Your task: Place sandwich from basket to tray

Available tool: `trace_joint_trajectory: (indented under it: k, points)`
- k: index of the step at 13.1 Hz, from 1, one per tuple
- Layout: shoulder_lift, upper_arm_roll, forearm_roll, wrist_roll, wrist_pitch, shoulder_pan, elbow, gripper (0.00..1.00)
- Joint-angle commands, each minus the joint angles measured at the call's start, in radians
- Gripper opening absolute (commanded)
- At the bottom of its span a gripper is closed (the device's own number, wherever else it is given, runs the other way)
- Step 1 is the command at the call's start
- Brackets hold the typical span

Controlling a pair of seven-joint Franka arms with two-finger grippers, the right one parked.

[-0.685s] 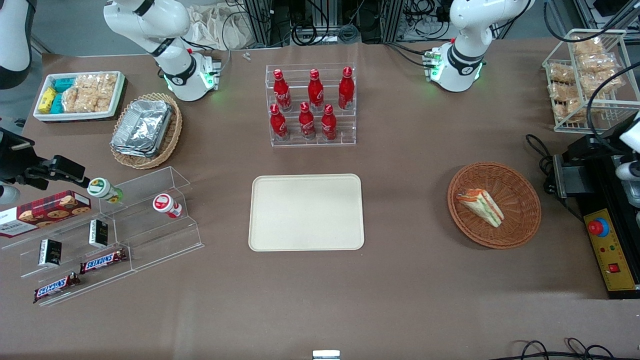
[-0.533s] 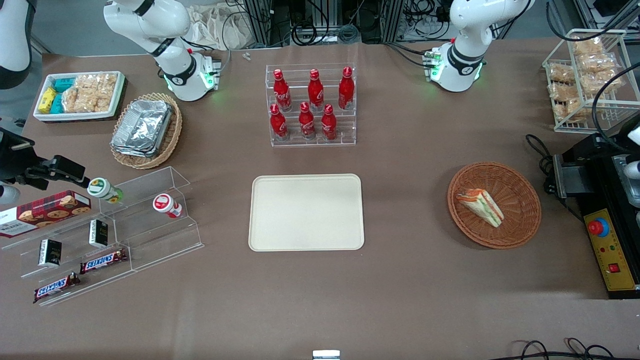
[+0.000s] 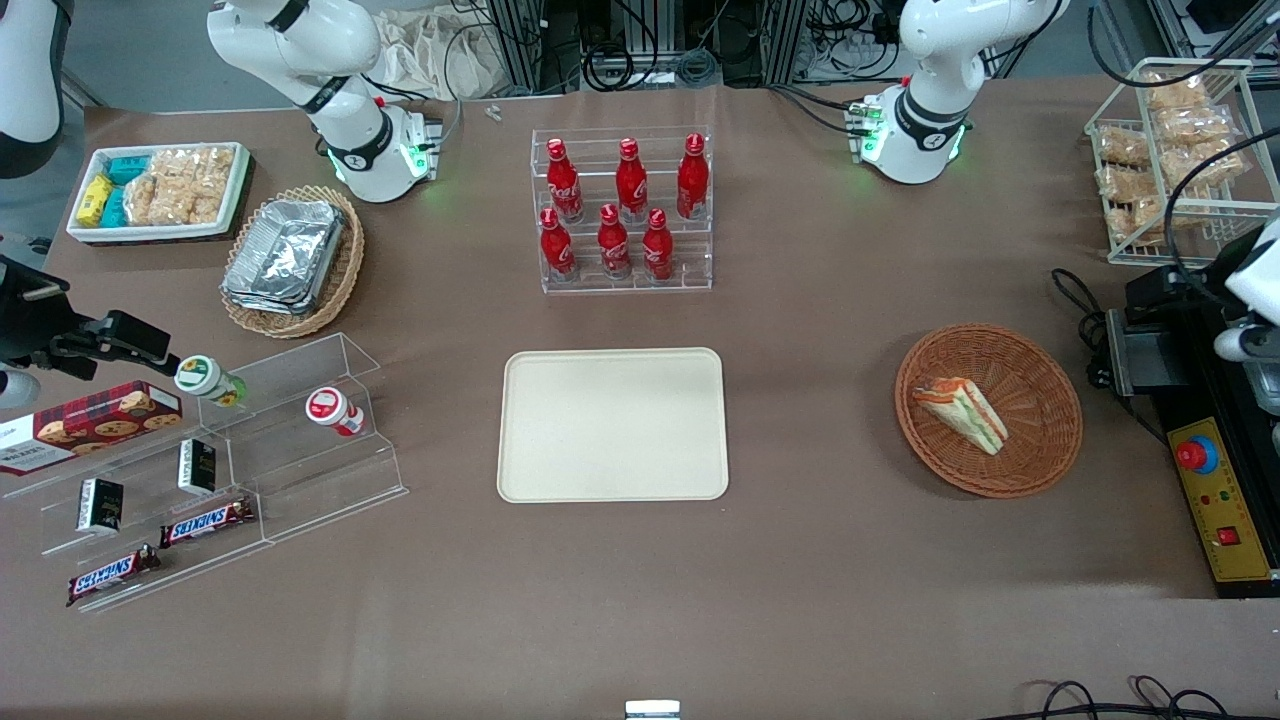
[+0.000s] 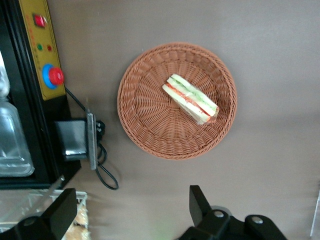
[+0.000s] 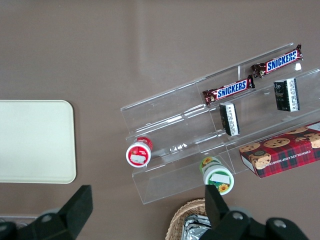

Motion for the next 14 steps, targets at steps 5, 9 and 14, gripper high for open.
trace_joint_trajectory:
  k: [5, 9, 14]
  points:
    - [0.051, -0.029, -0.060, -0.690, 0.283, -0.035, -0.215, 0.98]
    - [0.165, -0.041, -0.049, -0.959, 0.402, -0.044, -0.243, 0.98]
    - [0.207, -0.043, -0.039, -1.010, 0.621, -0.044, -0.397, 0.98]
